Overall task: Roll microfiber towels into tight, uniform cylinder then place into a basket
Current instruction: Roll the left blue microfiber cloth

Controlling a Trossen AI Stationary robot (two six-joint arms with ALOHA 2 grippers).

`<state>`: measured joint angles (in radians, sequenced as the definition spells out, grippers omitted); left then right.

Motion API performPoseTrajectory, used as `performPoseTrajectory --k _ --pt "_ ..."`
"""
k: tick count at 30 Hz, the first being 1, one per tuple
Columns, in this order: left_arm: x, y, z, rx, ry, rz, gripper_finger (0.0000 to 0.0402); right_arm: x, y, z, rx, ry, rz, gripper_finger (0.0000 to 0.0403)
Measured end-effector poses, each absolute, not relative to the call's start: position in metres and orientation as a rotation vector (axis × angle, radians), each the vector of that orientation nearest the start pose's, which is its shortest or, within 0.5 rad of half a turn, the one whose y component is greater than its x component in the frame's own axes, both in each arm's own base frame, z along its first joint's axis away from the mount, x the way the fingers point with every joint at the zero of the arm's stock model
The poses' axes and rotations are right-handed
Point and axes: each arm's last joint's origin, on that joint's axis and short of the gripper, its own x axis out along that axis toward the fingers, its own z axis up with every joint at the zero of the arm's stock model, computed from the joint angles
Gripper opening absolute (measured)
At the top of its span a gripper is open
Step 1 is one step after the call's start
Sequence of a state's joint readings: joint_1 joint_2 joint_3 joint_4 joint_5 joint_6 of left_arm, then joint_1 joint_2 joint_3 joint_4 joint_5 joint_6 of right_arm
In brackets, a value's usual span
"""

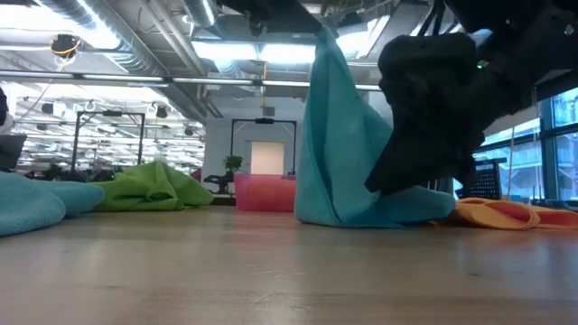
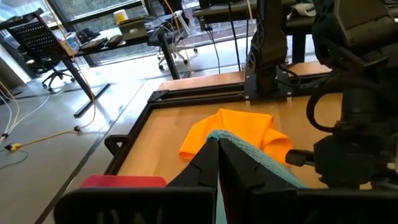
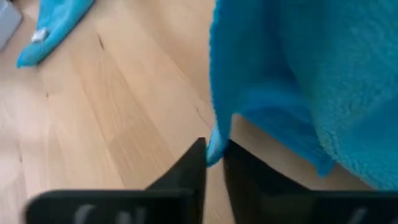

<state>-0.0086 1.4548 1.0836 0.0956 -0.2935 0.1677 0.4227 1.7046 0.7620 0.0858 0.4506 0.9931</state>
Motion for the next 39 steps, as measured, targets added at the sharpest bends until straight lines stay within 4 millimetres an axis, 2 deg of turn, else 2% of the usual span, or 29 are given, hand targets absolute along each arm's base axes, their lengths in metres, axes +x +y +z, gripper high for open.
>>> performPoseTrajectory --k 2,7,12,19,26,34,39 --pt "0.331 0.006 0.307 0.207 0.298 0.260 0.0000 0.286 0.116 0.137 0.549 0.687 -0.368 0.0011" --pt "0.325 0.005 0.315 0.203 0.276 0.254 0.0000 0.276 0.113 0.170 0.452 0.752 -0.386 0.0012" --pt "0.313 0.008 0.336 0.194 0.227 0.251 0.0000 0.257 0.101 0.228 0.297 0.789 -0.460 0.0005" --pt "0.294 0.014 0.373 0.214 0.195 0.274 0.0000 0.229 0.084 0.319 0.128 0.739 -0.546 0.0006" --pt "0.273 0.014 0.410 0.236 0.260 0.308 0.0000 0.217 0.077 0.384 0.032 0.696 -0.535 0.0006" --pt "0.250 -0.011 0.443 0.239 0.343 0.271 0.0000 0.206 0.085 0.425 0.040 0.630 -0.412 0.0006" --pt "0.233 -0.035 0.454 0.206 0.355 0.204 0.0000 0.201 0.100 0.430 0.084 0.629 -0.297 0.0006"
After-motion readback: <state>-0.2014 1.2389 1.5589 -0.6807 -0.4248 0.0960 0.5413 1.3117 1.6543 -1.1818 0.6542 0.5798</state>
